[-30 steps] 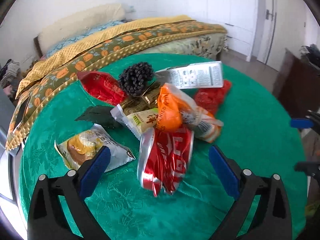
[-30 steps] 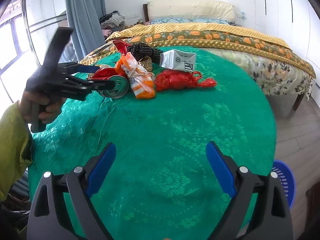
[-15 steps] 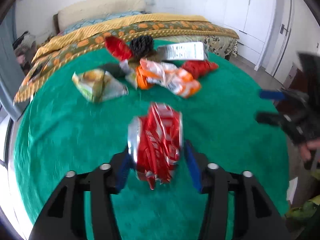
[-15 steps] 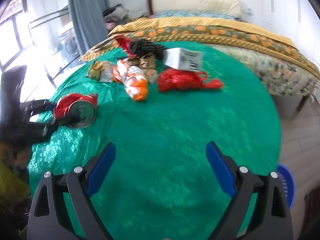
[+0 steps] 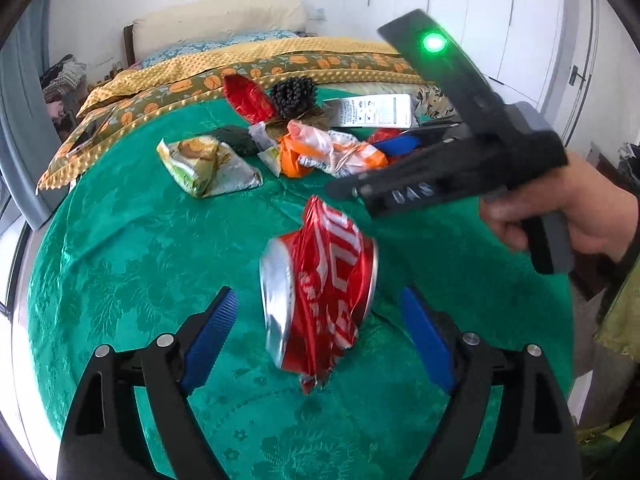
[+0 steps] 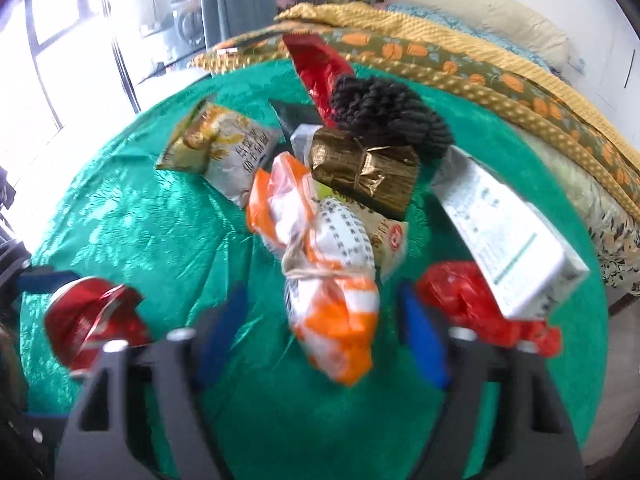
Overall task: Collect trash
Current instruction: 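Grasp the crushed red soda can with the left tool while the right tool grasps the orange snack bag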
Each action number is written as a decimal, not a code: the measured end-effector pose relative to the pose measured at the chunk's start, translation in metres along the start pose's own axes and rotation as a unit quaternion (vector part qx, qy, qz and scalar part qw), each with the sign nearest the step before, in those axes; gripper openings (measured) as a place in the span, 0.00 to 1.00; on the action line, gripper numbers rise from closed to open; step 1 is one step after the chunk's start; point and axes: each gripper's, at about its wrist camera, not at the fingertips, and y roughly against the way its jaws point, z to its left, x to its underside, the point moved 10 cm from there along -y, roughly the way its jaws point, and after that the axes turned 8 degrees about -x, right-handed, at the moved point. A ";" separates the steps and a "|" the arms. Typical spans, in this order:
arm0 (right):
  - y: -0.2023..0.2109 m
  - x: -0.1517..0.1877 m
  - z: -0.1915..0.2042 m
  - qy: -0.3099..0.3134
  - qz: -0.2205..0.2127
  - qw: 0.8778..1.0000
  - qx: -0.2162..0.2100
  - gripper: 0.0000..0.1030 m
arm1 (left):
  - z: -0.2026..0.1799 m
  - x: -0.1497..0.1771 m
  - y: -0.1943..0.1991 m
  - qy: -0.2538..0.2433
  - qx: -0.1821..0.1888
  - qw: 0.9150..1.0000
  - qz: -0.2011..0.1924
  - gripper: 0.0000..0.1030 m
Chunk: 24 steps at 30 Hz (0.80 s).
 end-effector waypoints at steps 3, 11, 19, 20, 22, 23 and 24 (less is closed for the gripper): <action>0.009 0.007 -0.001 -0.033 -0.003 0.999 -0.014 0.41 | 0.006 0.007 0.002 0.013 -0.004 1.000 0.004 0.82; 0.086 0.080 -0.021 -0.133 0.013 0.991 0.012 0.41 | 0.017 0.020 -0.001 0.049 -0.035 0.998 0.024 0.86; 0.096 0.142 -0.021 -0.189 0.031 0.981 -0.001 0.59 | 0.013 0.027 -0.009 0.055 -0.039 0.997 0.042 0.88; 0.097 0.141 -0.020 -0.185 0.025 0.982 0.000 0.60 | 0.013 0.027 -0.009 0.056 -0.034 0.997 0.043 0.88; 0.101 0.142 -0.021 -0.182 0.020 0.983 0.001 0.63 | 0.014 0.025 -0.009 0.062 -0.028 0.997 0.041 0.88; 0.103 0.142 -0.021 -0.179 0.018 0.984 0.001 0.64 | 0.014 0.023 -0.009 0.064 -0.025 0.997 0.040 0.88; 0.105 0.141 -0.021 -0.174 0.016 0.985 0.003 0.66 | 0.014 0.021 -0.009 0.065 -0.022 0.997 0.038 0.88</action>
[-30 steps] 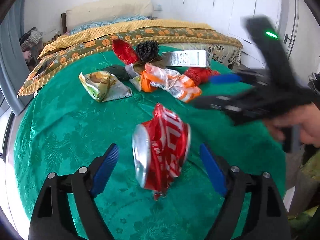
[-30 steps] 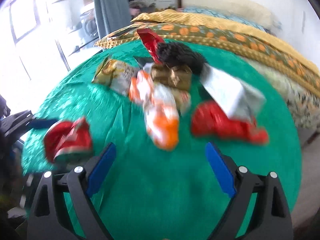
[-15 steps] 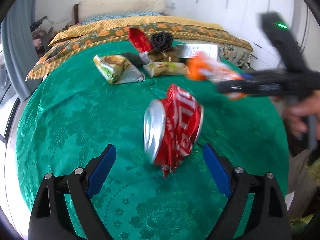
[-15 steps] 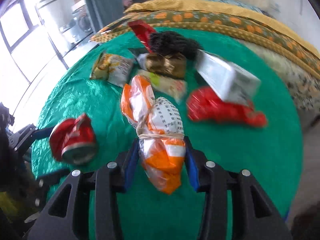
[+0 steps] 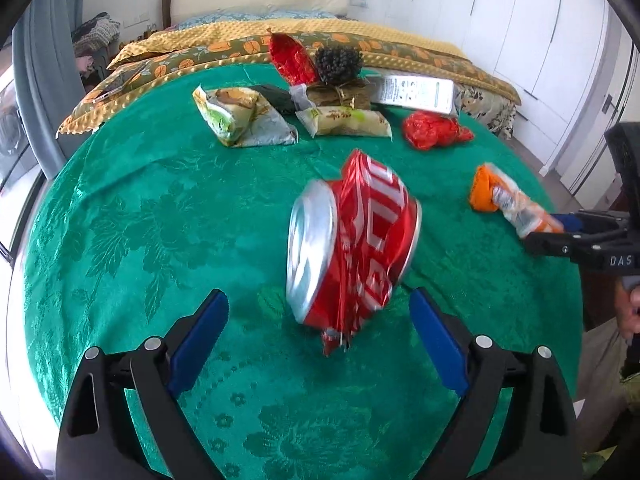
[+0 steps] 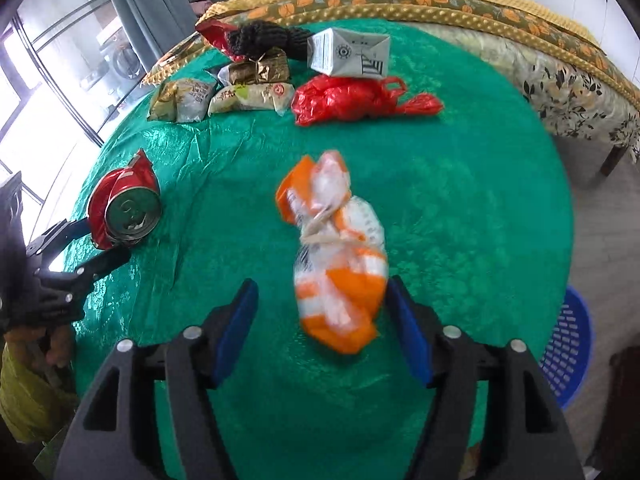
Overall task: Collect trash
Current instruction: 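Grasp the crushed red soda can with the left tool while the right tool grasps the orange snack bag, then carry the can and snack bag to the blue wastebasket and release both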
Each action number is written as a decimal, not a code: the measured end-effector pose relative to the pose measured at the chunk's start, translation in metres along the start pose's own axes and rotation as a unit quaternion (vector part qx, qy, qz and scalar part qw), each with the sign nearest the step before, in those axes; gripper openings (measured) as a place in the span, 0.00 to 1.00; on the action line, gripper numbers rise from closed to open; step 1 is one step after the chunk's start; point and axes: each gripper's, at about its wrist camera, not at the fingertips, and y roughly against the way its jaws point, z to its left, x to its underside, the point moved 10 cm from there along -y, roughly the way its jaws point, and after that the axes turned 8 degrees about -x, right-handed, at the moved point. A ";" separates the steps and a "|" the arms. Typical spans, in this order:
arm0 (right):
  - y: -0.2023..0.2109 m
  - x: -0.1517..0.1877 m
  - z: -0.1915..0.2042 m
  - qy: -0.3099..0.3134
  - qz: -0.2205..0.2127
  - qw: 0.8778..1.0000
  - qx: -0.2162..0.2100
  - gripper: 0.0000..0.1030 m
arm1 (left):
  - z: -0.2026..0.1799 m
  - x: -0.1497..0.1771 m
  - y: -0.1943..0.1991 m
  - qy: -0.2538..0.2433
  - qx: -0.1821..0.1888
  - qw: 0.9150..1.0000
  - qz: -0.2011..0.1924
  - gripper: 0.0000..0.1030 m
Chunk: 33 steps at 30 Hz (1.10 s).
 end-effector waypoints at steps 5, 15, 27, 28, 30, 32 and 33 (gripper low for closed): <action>0.000 -0.022 0.000 0.030 0.000 1.000 0.007 0.69 | -0.008 -0.014 -0.002 -0.011 0.007 1.000 -0.003 0.89; -0.026 -0.038 0.000 0.044 0.035 0.998 0.010 0.63 | -0.013 -0.029 -0.008 -0.016 -0.011 1.000 -0.001 0.75; 0.004 -0.033 0.001 0.017 -0.002 1.000 -0.026 0.42 | -0.033 -0.043 0.012 -0.014 0.009 1.000 -0.024 0.45; 0.011 -0.032 -0.002 0.010 -0.010 0.999 -0.033 0.42 | -0.039 -0.046 0.015 -0.016 0.012 0.999 -0.026 0.45; 0.024 -0.030 -0.010 -0.007 -0.026 0.999 -0.042 0.42 | -0.054 -0.051 0.020 -0.017 0.026 0.999 -0.027 0.45; 0.037 -0.029 -0.022 -0.024 -0.042 0.998 -0.044 0.42 | -0.074 -0.057 0.025 -0.020 0.043 0.999 -0.026 0.45; 0.046 -0.027 -0.032 -0.034 -0.051 0.997 -0.042 0.42 | -0.088 -0.060 0.028 -0.025 0.053 0.998 -0.026 0.45</action>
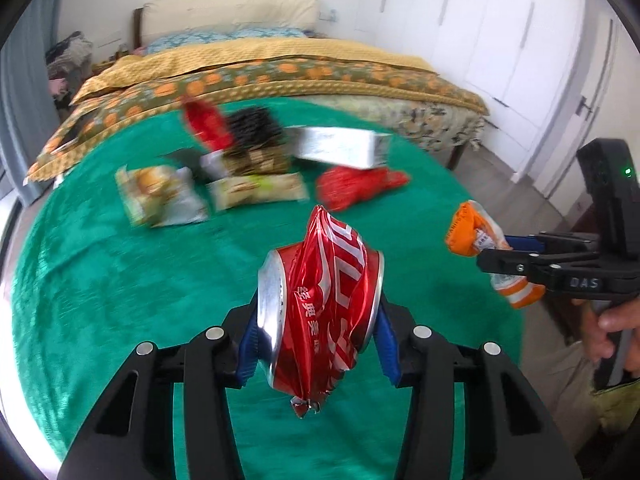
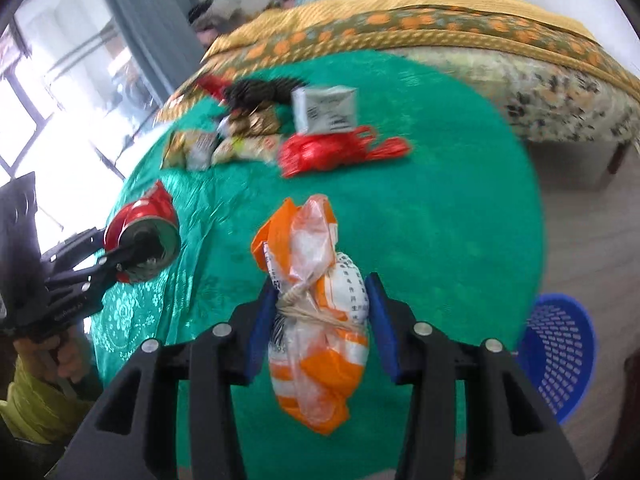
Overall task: Collect trash
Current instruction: 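Carry the can and snack bag to the blue wastebasket and release both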
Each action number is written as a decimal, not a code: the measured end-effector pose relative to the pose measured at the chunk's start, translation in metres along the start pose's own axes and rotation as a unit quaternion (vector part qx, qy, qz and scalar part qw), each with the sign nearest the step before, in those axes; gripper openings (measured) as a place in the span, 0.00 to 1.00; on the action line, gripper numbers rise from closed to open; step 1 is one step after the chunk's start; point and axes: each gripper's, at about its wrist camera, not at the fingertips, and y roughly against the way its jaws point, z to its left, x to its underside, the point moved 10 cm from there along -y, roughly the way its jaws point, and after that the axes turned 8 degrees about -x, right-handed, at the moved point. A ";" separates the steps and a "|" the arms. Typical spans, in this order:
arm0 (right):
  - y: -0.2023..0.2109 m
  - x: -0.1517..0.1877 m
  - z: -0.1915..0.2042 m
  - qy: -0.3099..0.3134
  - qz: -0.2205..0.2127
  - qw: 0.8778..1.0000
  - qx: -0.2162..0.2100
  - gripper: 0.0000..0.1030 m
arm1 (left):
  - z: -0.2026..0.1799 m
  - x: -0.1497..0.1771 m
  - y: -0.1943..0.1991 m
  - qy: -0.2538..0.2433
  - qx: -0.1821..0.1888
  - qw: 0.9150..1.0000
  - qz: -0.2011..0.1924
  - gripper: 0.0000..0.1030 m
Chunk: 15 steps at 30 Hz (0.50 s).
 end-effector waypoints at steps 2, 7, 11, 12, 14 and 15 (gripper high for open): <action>0.018 0.001 -0.020 -0.014 -0.014 1.000 0.011 0.42 | -0.028 -0.008 0.001 -0.012 0.018 1.000 0.000 0.45; 0.072 0.015 -0.105 -0.067 -0.051 0.993 0.077 0.42 | -0.117 -0.023 -0.006 -0.046 0.079 0.996 0.006 0.45; 0.108 0.035 -0.177 -0.114 -0.068 0.982 0.131 0.42 | -0.192 -0.024 -0.019 -0.082 0.120 0.989 0.017 0.46; 0.115 0.042 -0.194 -0.124 -0.070 0.979 0.143 0.42 | -0.213 -0.024 -0.024 -0.093 0.127 0.987 0.020 0.46; 0.123 0.054 -0.218 -0.142 -0.073 0.974 0.158 0.42 | -0.248 -0.021 -0.036 -0.107 0.144 0.983 0.028 0.46; 0.125 0.059 -0.229 -0.152 -0.074 0.972 0.164 0.42 | -0.263 -0.019 -0.042 -0.113 0.150 0.982 0.033 0.46</action>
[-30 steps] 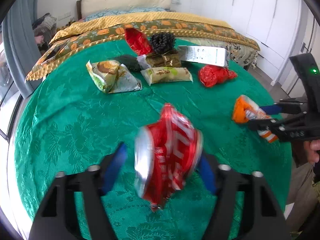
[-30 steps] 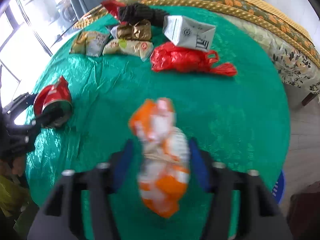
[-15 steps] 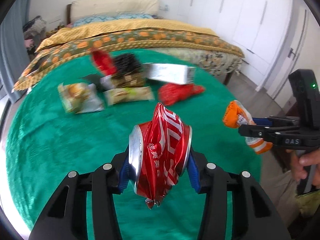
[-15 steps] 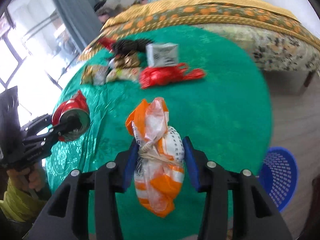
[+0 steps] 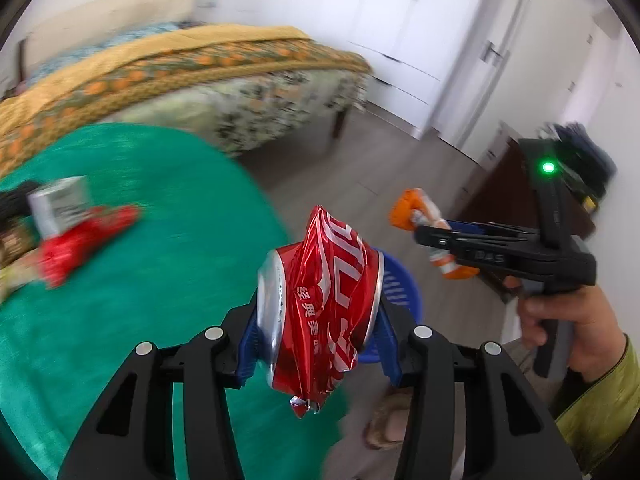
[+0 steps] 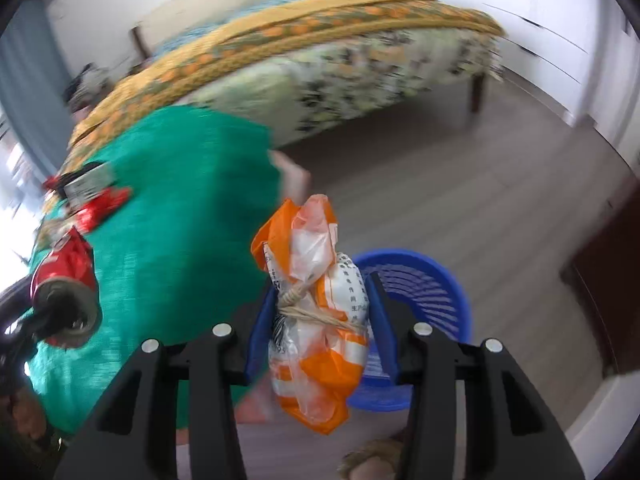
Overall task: Collect trash
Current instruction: 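Carry the can and snack bag to the blue wastebasket and release both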
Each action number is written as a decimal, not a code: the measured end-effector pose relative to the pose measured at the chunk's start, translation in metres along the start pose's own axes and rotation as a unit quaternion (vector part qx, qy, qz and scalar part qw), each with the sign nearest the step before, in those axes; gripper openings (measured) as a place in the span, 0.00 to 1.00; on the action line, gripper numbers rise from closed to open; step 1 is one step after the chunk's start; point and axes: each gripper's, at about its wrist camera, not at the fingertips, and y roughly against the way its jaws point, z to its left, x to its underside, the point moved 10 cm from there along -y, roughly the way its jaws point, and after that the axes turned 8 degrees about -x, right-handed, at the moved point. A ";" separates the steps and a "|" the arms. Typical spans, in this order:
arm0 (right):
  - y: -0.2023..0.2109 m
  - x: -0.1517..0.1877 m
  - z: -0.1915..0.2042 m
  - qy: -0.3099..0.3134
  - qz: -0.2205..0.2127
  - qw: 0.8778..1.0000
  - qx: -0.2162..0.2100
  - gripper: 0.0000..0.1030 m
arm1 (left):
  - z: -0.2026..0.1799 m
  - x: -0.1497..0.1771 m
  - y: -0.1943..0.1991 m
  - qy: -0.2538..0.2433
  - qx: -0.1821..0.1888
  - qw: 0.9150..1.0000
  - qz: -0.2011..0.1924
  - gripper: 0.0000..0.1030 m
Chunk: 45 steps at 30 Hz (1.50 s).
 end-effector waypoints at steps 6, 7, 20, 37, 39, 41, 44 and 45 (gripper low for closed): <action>-0.014 0.011 -0.070 -0.058 0.000 0.998 0.015 0.42 | -0.052 -0.006 -0.074 -0.019 0.011 0.999 0.036 0.46; -0.016 0.013 -0.076 -0.066 0.001 0.998 0.014 0.42 | -0.057 -0.006 -0.085 -0.019 0.010 0.999 0.043 0.47; -0.015 0.018 -0.122 -0.157 -0.021 0.987 -0.031 0.66 | -0.081 -0.013 -0.168 -0.015 0.007 0.998 0.065 0.82; 0.017 -0.005 -0.031 0.032 -0.125 0.990 0.063 0.86 | 0.026 0.020 -0.002 0.000 -0.095 0.995 -0.031 0.94; 0.015 -0.003 0.004 0.062 -0.131 0.988 0.053 0.86 | 0.055 0.036 0.015 0.014 -0.116 0.993 -0.029 0.94; 0.009 0.002 0.038 0.078 -0.127 0.988 0.033 0.86 | 0.086 0.053 0.032 0.030 -0.138 0.990 -0.027 0.94; -0.005 0.017 0.113 0.116 -0.109 0.987 -0.020 0.86 | 0.130 0.075 0.057 0.059 -0.163 0.985 -0.024 0.94; -0.012 0.024 0.141 0.134 -0.097 0.985 -0.039 0.86 | 0.148 0.083 0.066 0.071 -0.173 0.982 -0.024 0.94</action>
